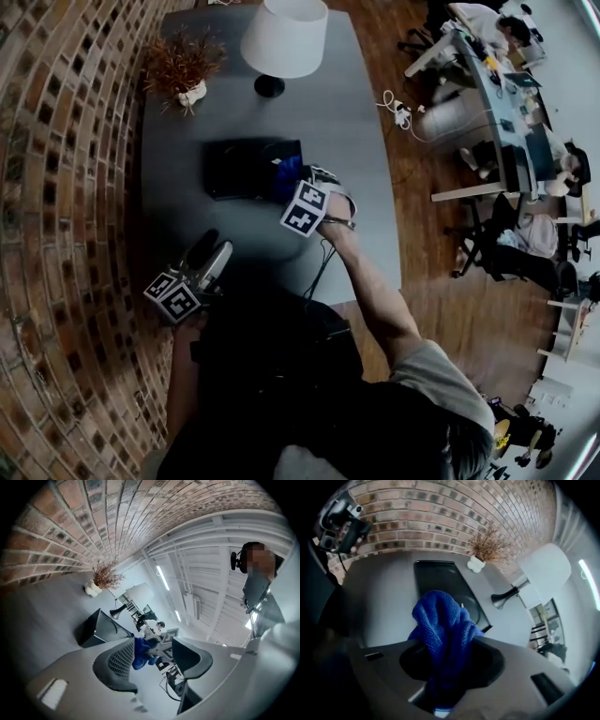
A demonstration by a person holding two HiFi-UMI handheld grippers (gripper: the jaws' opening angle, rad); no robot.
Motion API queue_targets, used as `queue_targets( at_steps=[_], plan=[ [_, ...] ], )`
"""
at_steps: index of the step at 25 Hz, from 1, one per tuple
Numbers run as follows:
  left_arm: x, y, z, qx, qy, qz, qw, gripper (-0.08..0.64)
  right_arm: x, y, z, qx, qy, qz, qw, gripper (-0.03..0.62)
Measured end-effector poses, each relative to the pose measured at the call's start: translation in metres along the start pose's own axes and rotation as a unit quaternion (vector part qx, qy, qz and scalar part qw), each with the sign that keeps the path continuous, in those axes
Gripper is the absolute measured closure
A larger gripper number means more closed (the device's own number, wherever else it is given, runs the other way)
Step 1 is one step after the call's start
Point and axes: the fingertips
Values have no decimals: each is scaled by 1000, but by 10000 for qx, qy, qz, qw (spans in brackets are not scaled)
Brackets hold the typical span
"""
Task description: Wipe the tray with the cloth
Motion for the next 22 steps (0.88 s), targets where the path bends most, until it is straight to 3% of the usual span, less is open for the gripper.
queue_targets(
  at_steps=[2,4,7,9,11,12,13,16,18,22],
  plan=[
    [-11,-6,11,54,66,112,9999,316,11,-19,47,-333,965,-58,9948,449],
    [-21,-9,27,156,195,195,9995,316,13,-47,71,-939,1549,-125,9834,449],
    [-38,-10,55,356,392,223,9983,316,3,-90,39,-2146,1418,-210,9661,449],
    [-52,-9,71,429,457,305,9976,316,2,-95,-11,-2973,884,-671,9483,449],
    [-67,-10,85,435,520,408,9969,316,1,-88,-70,-3439,187,-1301,9298,449],
    [-75,-11,90,449,563,441,9964,316,-3,-81,-93,-3661,30,-1624,9163,449],
    [-83,-12,93,463,614,469,9959,316,-10,-74,-111,-3933,59,-1930,8989,449],
    [-99,-15,101,435,805,573,9942,316,-44,-50,-129,-4697,710,-2447,8453,449],
    [-102,-20,108,468,926,663,9924,316,-60,-36,-121,-4912,1113,-2544,8256,449],
    [-106,-21,111,599,962,667,9913,316,-45,-27,-79,-4923,1944,-2785,8014,456]
  ],
)
Point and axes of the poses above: the fingertips, and each gripper's own axes: x backward along the fingers, z to its left, y out of its top, and after that the axes turned 3 degrees about -y, right-handed
